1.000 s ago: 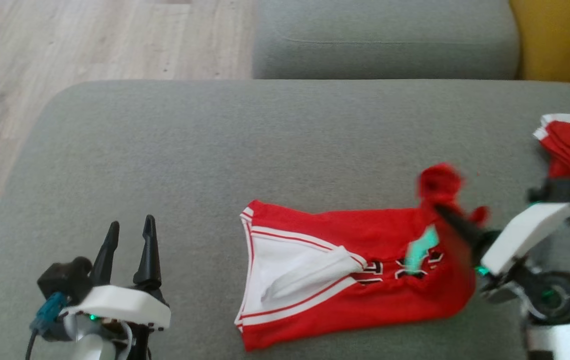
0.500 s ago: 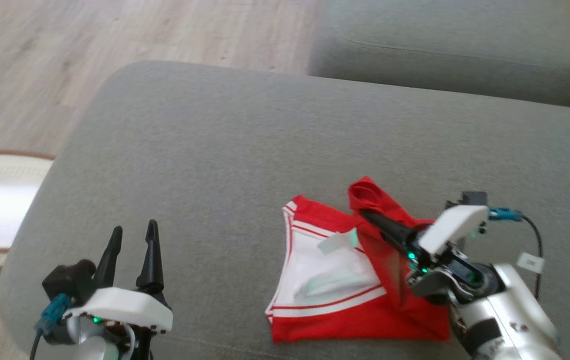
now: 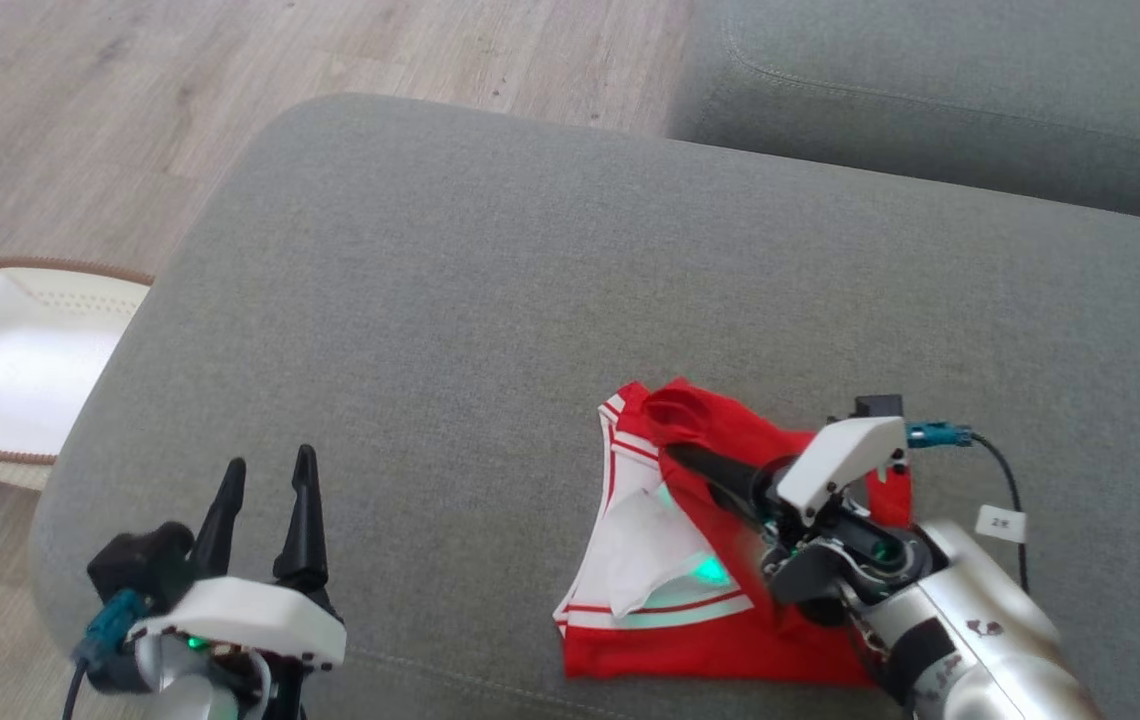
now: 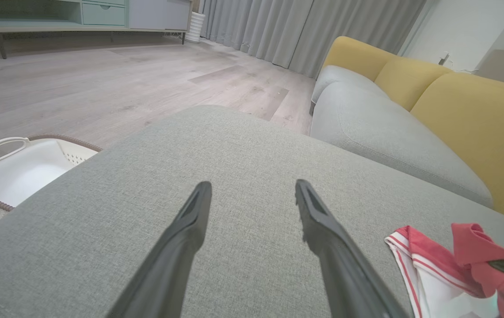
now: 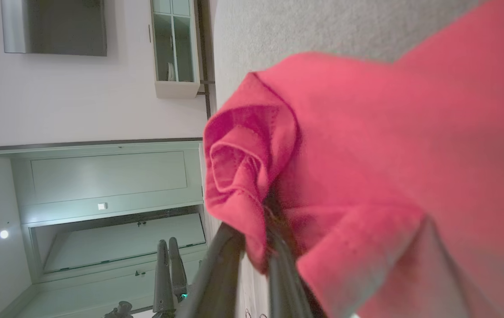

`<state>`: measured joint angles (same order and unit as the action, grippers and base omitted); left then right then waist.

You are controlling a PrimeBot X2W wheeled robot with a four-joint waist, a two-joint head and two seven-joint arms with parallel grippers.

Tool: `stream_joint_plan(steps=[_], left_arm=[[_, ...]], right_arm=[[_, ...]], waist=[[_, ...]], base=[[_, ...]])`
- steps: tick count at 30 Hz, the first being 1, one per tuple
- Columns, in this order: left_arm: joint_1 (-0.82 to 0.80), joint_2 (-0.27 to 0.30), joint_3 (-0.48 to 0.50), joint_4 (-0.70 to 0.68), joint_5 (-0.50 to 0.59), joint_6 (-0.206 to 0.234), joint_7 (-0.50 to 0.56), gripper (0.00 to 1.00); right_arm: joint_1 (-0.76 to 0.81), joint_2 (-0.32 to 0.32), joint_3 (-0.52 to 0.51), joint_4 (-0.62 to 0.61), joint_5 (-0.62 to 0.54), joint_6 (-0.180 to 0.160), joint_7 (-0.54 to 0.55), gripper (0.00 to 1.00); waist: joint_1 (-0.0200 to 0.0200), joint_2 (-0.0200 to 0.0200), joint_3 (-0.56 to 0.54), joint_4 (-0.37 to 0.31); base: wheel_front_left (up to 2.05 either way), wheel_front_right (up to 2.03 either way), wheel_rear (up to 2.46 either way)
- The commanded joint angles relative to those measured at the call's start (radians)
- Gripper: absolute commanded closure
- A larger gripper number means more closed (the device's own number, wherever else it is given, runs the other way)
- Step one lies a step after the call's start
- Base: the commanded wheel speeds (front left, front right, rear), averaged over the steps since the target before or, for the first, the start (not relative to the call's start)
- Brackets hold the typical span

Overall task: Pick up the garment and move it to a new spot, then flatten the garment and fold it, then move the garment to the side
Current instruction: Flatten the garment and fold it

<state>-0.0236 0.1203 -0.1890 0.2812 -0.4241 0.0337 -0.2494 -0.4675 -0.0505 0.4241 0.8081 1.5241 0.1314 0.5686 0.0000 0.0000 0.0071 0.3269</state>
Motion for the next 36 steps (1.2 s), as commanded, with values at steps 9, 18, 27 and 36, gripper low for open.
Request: stream_joint_plan(steps=[9,18,27,36], left_arm=[[-0.055,0.008,0.033,-0.023,0.0,-0.002,-0.012,0.0],[-0.04,0.012,0.042,-0.053,0.007,0.008,-0.012,0.0],[-0.037,0.009,0.033,-0.064,0.02,0.004,-0.012,0.0],[-0.054,0.011,0.024,-0.049,0.021,-0.002,-0.012,0.0]], right_arm=[[-0.103,0.0,0.108,-0.018,0.132,-0.001,-0.074,0.0],[-0.067,-0.178,0.024,-0.251,0.057,-0.001,-0.257,0.0],[0.065,-0.263,0.039,-0.305,-0.04,-0.001,-0.312,0.0],[0.056,-0.153,0.066,-0.186,-0.009,-0.001,-0.215,1.0]], waist=[[0.0,0.0,-0.012,-0.045],[0.0,0.0,-0.025,-0.098],[0.0,0.0,-0.017,-0.111],[0.0,0.0,-0.001,-0.08]], base=[[0.0,0.0,0.0],[0.0,0.0,0.0],[0.0,0.0,0.0],[0.0,0.0,0.0]])
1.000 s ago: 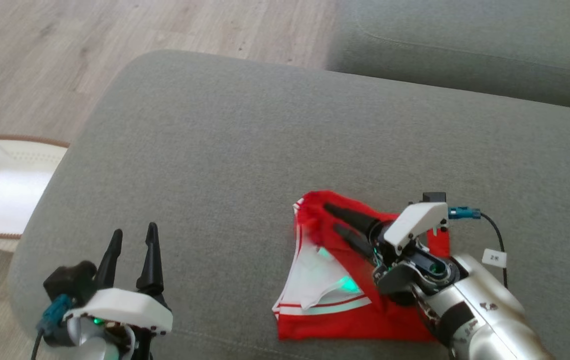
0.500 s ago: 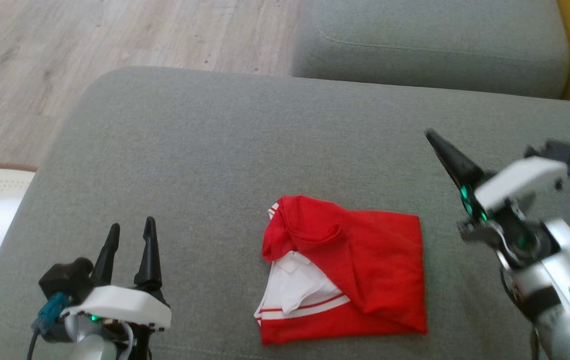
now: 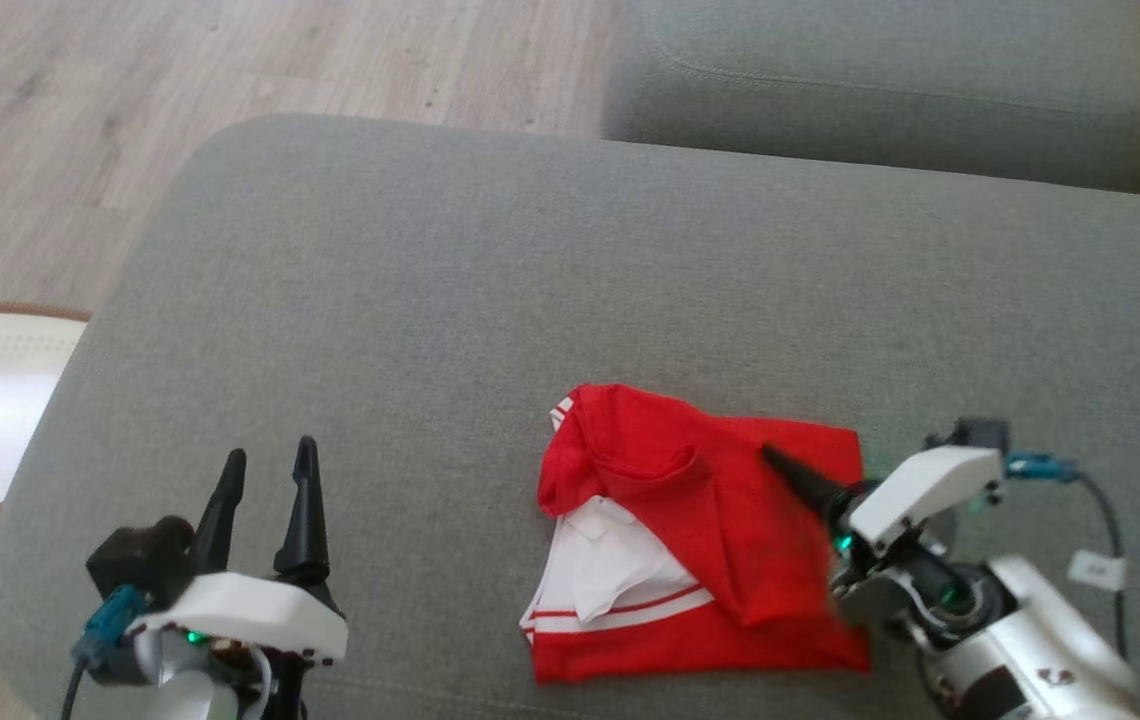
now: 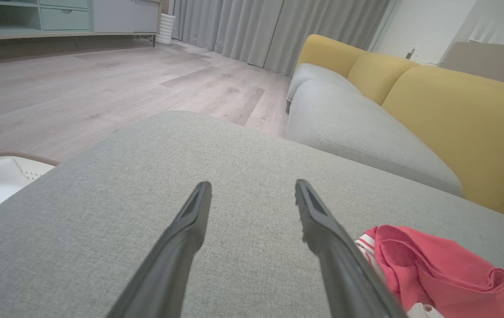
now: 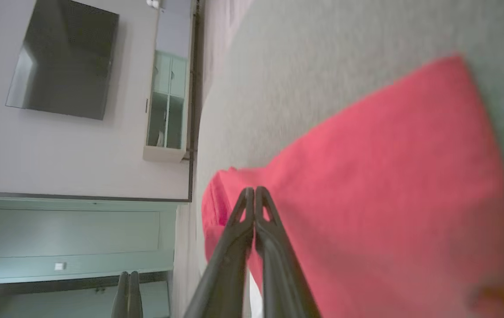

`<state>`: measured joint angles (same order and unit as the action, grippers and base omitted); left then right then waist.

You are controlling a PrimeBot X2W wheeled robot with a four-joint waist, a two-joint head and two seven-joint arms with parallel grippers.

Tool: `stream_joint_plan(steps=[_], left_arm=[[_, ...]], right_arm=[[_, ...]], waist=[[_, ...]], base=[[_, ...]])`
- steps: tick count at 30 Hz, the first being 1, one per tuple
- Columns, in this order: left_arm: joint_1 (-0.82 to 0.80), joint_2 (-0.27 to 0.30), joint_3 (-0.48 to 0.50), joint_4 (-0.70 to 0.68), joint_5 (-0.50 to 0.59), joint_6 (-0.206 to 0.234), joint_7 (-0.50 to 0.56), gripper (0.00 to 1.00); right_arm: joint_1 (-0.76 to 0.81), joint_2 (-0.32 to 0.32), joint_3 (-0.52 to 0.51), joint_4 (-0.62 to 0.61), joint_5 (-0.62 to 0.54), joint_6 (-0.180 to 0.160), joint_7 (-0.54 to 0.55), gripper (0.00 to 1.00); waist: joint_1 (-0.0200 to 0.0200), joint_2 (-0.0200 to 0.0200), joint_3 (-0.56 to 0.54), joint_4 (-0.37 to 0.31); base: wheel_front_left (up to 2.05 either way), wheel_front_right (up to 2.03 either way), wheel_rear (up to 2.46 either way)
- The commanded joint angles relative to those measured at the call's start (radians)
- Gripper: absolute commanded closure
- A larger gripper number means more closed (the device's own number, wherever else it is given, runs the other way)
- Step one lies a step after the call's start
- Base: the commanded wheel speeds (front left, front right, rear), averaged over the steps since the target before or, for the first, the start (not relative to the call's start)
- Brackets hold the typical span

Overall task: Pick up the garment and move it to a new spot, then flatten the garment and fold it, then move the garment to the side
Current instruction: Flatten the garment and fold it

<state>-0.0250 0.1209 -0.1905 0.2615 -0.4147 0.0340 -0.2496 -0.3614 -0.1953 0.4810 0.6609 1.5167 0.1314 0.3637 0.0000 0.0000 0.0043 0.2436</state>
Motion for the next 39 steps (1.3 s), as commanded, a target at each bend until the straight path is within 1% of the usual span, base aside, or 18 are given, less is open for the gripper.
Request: stream_joint_plan(steps=[1,4,6,8,11,15,21,22,28,31,32,33,34,35,36,37,39], left_arm=[[-0.055,0.008,0.024,-0.027,0.012,-0.003,-0.012,0.0],[-0.058,0.004,0.022,-0.023,0.011,-0.003,-0.012,0.0],[-0.06,0.002,0.022,-0.02,0.009,-0.004,-0.012,0.0],[-0.063,0.0,0.022,-0.018,0.01,-0.005,-0.012,0.0],[-0.062,-0.002,0.027,-0.018,0.01,-0.004,-0.012,0.0],[-0.061,-0.005,0.031,-0.016,0.011,-0.003,-0.012,0.0],[-0.061,-0.01,0.036,-0.011,0.013,-0.005,-0.012,0.0],[-0.062,-0.01,0.037,-0.011,0.013,-0.005,-0.012,0.0],[-0.066,-0.006,0.046,-0.02,0.021,-0.007,-0.012,0.0],[-0.066,-0.003,0.049,-0.033,0.03,-0.005,-0.012,0.0],[-0.067,-0.002,0.049,-0.04,0.033,-0.006,-0.012,0.0],[-0.068,0.0,0.05,-0.046,0.036,-0.007,-0.012,0.0],[-0.068,0.002,0.053,-0.052,0.04,-0.007,-0.012,0.0],[-0.069,0.005,0.056,-0.058,0.044,-0.007,-0.012,0.0],[-0.069,0.007,0.059,-0.064,0.047,-0.007,-0.012,0.0],[-0.069,0.007,0.059,-0.064,0.047,-0.007,-0.012,0.0],[-0.07,0.01,0.064,-0.079,0.055,-0.007,-0.012,0.0]], right_arm=[[-0.056,0.007,0.01,-0.011,0.012,-0.001,0.014,1.0],[-0.082,0.047,0.014,0.073,0.038,-0.001,0.061,1.0],[-0.105,0.062,0.019,0.134,0.034,-0.001,0.066,1.0],[-0.12,0.082,0.022,0.166,0.043,-0.001,0.082,1.0],[-0.126,0.103,0.045,0.181,0.039,-0.001,0.108,1.0],[-0.108,0.124,0.09,0.158,0.03,-0.001,0.145,1.0],[-0.042,0.141,0.191,0.05,0.043,-0.001,0.247,1.0],[-0.035,0.142,0.202,0.02,0.042,-0.001,0.246,1.0],[-0.013,0.141,0.16,-0.201,0.049,-0.001,0.12,1.0],[-0.005,0.102,0.12,-0.312,0.03,-0.001,0.065,1.0],[-0.004,0.083,0.105,-0.351,0.018,-0.001,0.046,0.81],[-0.004,0.062,0.086,-0.39,0.005,-0.001,0.022,0.55],[-0.003,0.043,0.067,-0.424,-0.006,-0.001,0.001,0.11],[-0.004,0.02,0.052,-0.459,-0.026,-0.001,-0.019,0.0],[-0.007,-0.006,0.038,-0.493,-0.055,-0.001,-0.042,0.0],[-0.007,-0.006,0.038,-0.493,-0.055,-0.001,-0.042,0.0],[-0.007,-0.051,0.006,-0.552,-0.115,-0.001,-0.096,0.0]], waist=[[0.0,0.0,0.004,0.009],[0.0,0.0,0.011,0.025],[0.0,0.0,0.017,0.036],[0.0,0.0,0.02,0.049],[0.0,0.0,0.024,0.058],[0.0,0.0,0.026,0.059],[0.0,0.0,0.024,0.03],[0.0,0.0,0.023,0.024],[0.0,0.0,0.014,-0.026],[0.0,0.0,0.01,-0.055],[0.0,0.0,0.008,-0.064],[0.0,0.0,0.007,-0.076],[0.0,0.0,0.006,-0.087],[0.0,0.0,0.004,-0.099],[0.0,0.0,0.003,-0.111],[0.0,0.0,0.003,-0.111],[0.0,0.0,0.0,-0.134]], base=[[0.0,0.0,0.0],[0.0,0.0,0.0],[0.0,0.0,0.0],[0.0,0.0,0.0],[0.0,0.0,0.0],[0.0,0.0,0.0],[0.0,0.0,0.0],[0.0,0.0,0.0],[0.0,0.0,0.0],[0.0,0.0,0.0],[0.0,0.0,0.0],[0.0,0.0,0.0],[0.0,0.0,0.0],[0.0,0.0,0.0],[0.0,0.0,0.0],[0.0,0.0,0.0],[0.0,0.0,0.0]])
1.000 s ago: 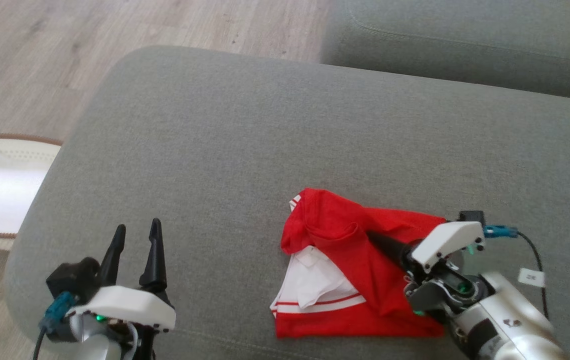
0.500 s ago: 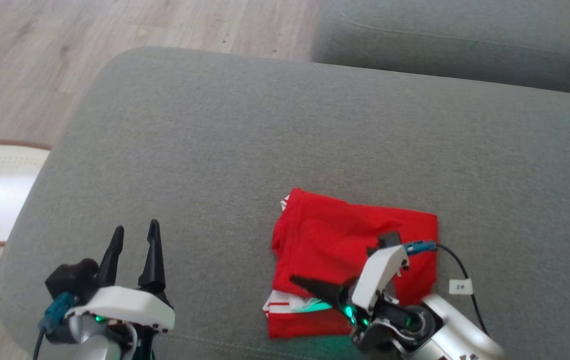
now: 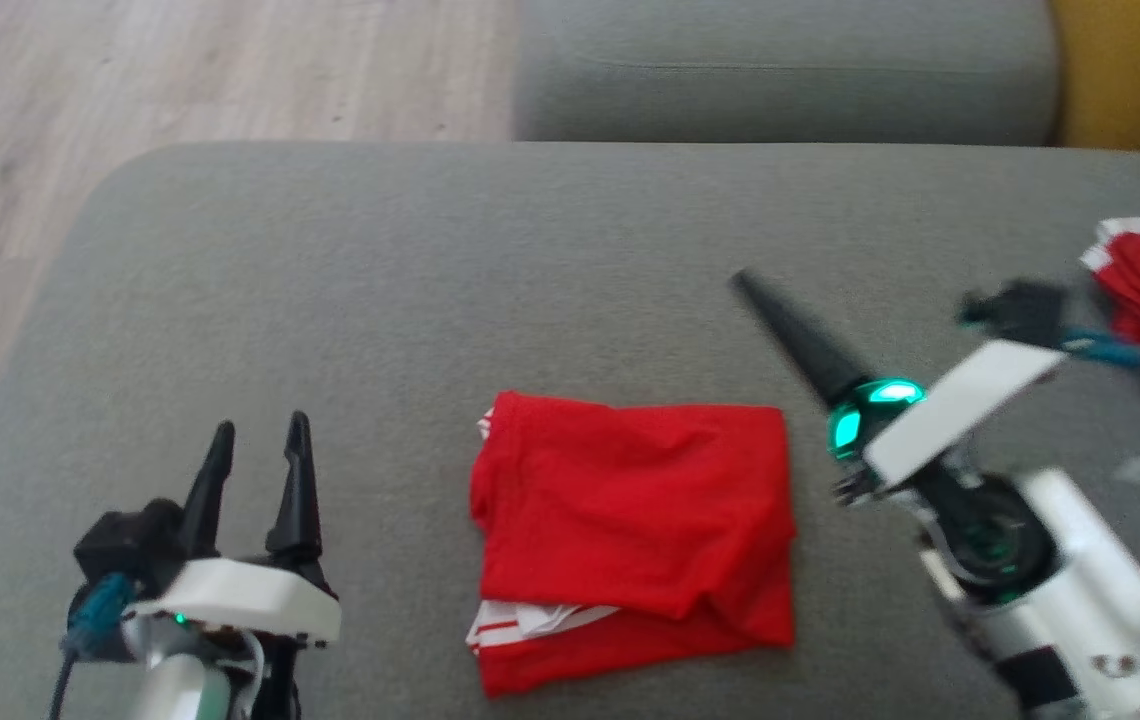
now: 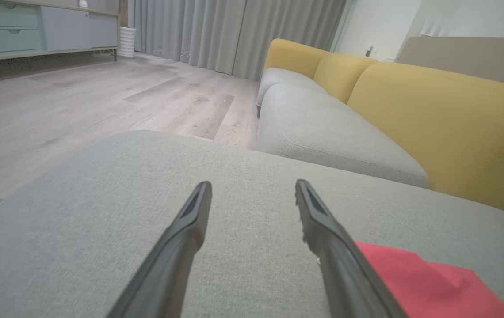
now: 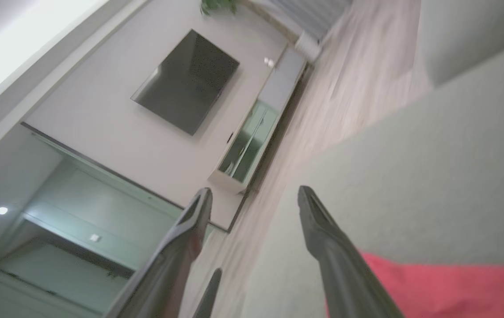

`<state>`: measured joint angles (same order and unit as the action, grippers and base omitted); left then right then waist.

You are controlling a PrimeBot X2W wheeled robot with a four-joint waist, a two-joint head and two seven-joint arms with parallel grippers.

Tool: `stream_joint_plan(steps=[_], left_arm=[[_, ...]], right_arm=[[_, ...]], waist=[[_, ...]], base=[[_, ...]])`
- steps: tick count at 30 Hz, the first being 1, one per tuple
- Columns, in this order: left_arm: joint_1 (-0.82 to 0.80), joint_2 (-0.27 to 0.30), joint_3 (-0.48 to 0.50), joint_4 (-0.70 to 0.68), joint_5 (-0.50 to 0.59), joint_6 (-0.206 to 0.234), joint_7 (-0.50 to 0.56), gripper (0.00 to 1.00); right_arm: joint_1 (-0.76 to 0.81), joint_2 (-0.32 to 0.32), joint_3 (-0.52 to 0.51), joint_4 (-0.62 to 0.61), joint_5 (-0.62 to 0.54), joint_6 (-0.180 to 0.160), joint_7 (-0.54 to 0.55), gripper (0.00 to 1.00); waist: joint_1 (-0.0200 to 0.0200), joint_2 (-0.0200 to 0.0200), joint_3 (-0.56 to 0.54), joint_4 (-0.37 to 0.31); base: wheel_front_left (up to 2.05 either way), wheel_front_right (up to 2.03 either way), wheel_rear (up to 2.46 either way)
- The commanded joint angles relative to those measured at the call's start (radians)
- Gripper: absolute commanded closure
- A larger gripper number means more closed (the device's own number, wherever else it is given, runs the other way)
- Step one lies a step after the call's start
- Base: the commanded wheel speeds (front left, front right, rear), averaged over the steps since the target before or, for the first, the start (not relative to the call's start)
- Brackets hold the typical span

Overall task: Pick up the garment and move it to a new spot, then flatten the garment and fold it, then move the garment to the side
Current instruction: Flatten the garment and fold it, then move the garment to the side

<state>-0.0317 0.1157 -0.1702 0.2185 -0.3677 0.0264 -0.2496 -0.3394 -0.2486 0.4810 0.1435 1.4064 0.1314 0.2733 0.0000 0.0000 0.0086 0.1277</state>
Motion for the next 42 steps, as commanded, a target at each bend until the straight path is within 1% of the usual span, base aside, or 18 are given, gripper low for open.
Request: stream_joint_plan(steps=[1,3,5,9,13,16,19,22,25,29,34,36,37,40,42], left_arm=[[-0.063,0.017,0.048,-0.044,0.013,0.0,-0.012,0.0],[-0.062,0.022,0.055,-0.053,0.023,0.001,-0.012,0.0],[-0.065,0.032,0.059,-0.056,0.038,0.002,-0.012,0.0],[-0.074,0.037,0.072,-0.063,0.052,0.0,-0.012,0.0],[-0.071,0.035,0.1,-0.072,0.057,0.002,-0.012,0.0],[-0.062,0.032,0.112,-0.079,0.073,0.001,-0.012,0.0],[-0.046,0.024,0.12,-0.088,0.094,-0.001,-0.012,0.0],[-0.02,0.012,0.129,-0.092,0.115,-0.004,-0.012,0.0],[0.004,0.0,0.14,-0.097,0.129,-0.009,-0.012,0.0],[0.017,-0.012,0.15,-0.096,0.142,-0.02,-0.012,0.0],[0.017,-0.024,0.158,-0.092,0.154,-0.034,-0.012,0.0],[0.016,-0.026,0.164,-0.091,0.157,-0.038,-0.012,0.0],[0.016,-0.027,0.169,-0.092,0.158,-0.039,-0.012,0.0],[0.014,-0.031,0.175,-0.089,0.164,-0.045,-0.012,0.0],[0.008,-0.034,0.171,-0.083,0.167,-0.05,-0.012,0.0]], right_arm=[[-0.029,-0.025,-0.007,-0.057,-0.049,-0.001,-0.034,0.0],[-0.021,-0.069,-0.034,-0.082,-0.146,-0.001,-0.099,0.0],[-0.012,-0.107,-0.065,-0.069,-0.287,-0.001,-0.183,0.0],[0.018,-0.123,-0.112,-0.016,-0.532,-0.001,-0.308,0.0],[0.055,-0.094,-0.187,0.045,-0.709,-0.001,-0.395,0.0],[0.091,-0.07,-0.248,0.084,-0.831,-0.001,-0.441,0.0],[0.138,-0.036,-0.296,0.117,-0.93,-0.001,-0.471,0.0],[0.185,0.0,-0.321,0.148,-0.997,-0.001,-0.483,0.0],[0.208,0.029,-0.339,0.169,-1.037,-0.001,-0.487,0.0],[0.214,0.05,-0.354,0.181,-1.07,-0.001,-0.482,0.0],[0.209,0.053,-0.347,0.185,-1.094,-0.001,-0.455,0.0],[0.203,0.072,-0.333,0.201,-1.072,-0.001,-0.405,0.0],[0.189,0.076,-0.304,0.21,-1.07,-0.001,-0.363,0.0],[0.12,0.12,-0.25,0.244,-1.033,-0.001,-0.26,0.0],[0.073,0.139,-0.22,0.29,-1.01,-0.001,-0.198,0.0]], waist=[[0.0,0.0,-0.006,-0.029],[0.0,0.0,-0.009,-0.05],[0.0,0.0,-0.01,-0.071],[0.0,0.0,-0.009,-0.107],[0.0,0.0,-0.008,-0.133],[0.0,0.0,-0.006,-0.143],[0.0,0.0,-0.008,-0.146],[0.0,0.0,-0.015,-0.148],[0.0,0.0,-0.021,-0.148],[0.0,0.0,-0.028,-0.141],[0.0,0.0,-0.034,-0.127],[0.0,0.0,-0.034,-0.123],[0.0,0.0,-0.033,-0.123],[0.0,0.0,-0.032,-0.119],[0.0,0.0,-0.033,-0.107]], base=[[0.0,0.0,0.0],[0.0,0.0,0.0],[0.0,0.0,0.0],[0.0,0.0,0.0],[0.0,0.0,0.0],[0.0,0.0,0.0],[0.0,0.0,0.0],[0.0,0.0,0.0],[0.0,0.0,0.0],[0.0,0.0,0.0],[0.0,0.0,0.0],[0.0,0.0,0.0],[0.0,0.0,0.0],[0.0,0.0,0.0],[0.0,0.0,0.0]])
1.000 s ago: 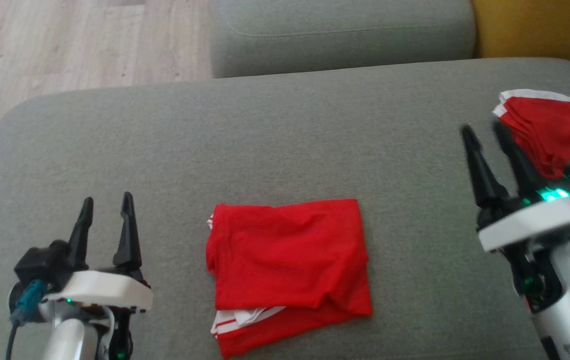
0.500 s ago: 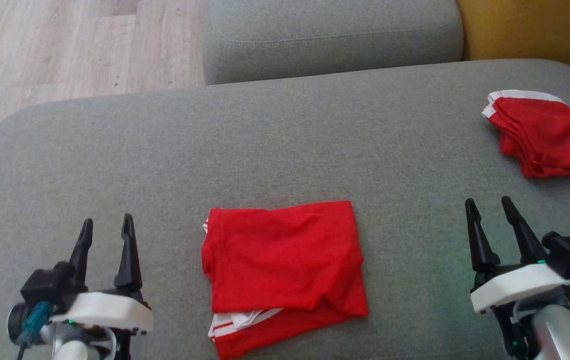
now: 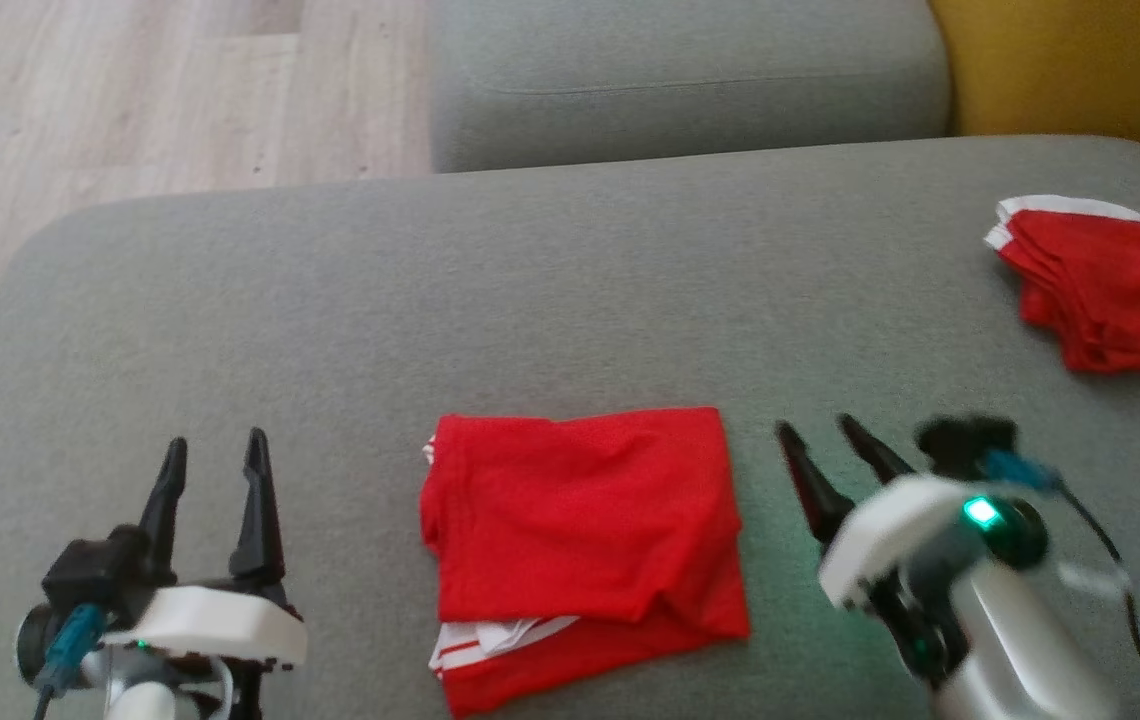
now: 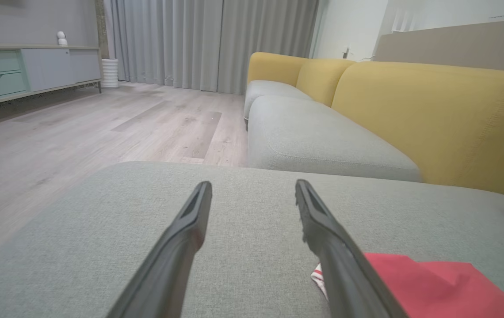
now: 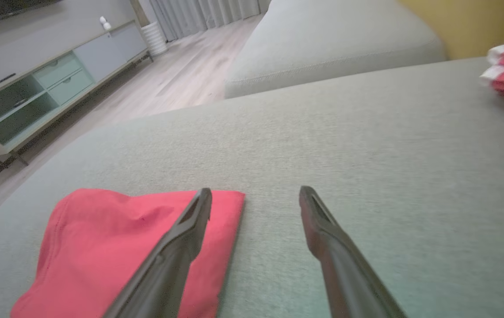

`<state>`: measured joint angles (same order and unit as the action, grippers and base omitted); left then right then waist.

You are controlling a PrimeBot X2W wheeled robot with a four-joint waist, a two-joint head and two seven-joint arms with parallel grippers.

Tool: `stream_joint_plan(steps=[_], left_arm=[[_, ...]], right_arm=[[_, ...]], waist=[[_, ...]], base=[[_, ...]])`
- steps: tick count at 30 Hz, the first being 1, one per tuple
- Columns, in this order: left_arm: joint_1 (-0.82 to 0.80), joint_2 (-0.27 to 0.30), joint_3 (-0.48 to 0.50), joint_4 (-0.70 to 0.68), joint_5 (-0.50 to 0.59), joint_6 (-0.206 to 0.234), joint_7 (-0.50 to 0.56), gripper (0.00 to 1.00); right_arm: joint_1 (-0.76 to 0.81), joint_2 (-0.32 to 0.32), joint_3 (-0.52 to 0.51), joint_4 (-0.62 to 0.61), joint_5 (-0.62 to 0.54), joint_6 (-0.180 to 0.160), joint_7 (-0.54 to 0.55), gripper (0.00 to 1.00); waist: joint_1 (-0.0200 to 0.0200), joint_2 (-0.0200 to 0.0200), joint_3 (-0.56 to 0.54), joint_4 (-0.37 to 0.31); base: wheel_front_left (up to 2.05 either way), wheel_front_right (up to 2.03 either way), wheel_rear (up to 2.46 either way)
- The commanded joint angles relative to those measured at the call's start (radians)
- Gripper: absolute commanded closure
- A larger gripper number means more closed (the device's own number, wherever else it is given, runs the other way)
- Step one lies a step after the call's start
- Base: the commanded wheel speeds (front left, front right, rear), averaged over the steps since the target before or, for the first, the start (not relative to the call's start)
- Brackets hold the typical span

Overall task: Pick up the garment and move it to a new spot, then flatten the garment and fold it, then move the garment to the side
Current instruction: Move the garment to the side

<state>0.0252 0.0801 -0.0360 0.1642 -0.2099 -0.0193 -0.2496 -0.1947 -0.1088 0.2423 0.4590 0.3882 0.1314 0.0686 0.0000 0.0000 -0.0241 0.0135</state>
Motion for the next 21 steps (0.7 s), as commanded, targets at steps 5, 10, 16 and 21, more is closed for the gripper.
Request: stream_joint_plan(steps=[5,10,16,21], left_arm=[[-0.067,-0.007,0.019,-0.01,0.014,-0.02,-0.012,0.0],[-0.076,-0.012,0.013,0.009,0.008,-0.029,-0.012,0.0],[-0.076,-0.016,0.015,0.021,0.006,-0.033,-0.012,0.0],[-0.079,-0.019,0.011,0.029,0.006,-0.034,-0.012,0.0]], right_arm=[[-0.16,0.034,0.035,0.156,0.086,-0.001,0.156,0.0],[-0.202,0.052,0.019,0.32,0.155,-0.001,0.289,0.0],[-0.211,0.058,0.041,0.424,0.261,-0.001,0.414,0.0],[-0.213,0.058,0.107,0.407,0.364,-0.001,0.42,0.51]], waist=[[0.0,0.0,-0.002,0.058],[0.0,0.0,-0.001,0.111],[0.0,0.0,0.008,0.146],[0.0,0.0,0.017,0.149]], base=[[0.0,0.0,0.0],[0.0,0.0,0.0],[0.0,0.0,0.0],[0.0,0.0,0.0]])
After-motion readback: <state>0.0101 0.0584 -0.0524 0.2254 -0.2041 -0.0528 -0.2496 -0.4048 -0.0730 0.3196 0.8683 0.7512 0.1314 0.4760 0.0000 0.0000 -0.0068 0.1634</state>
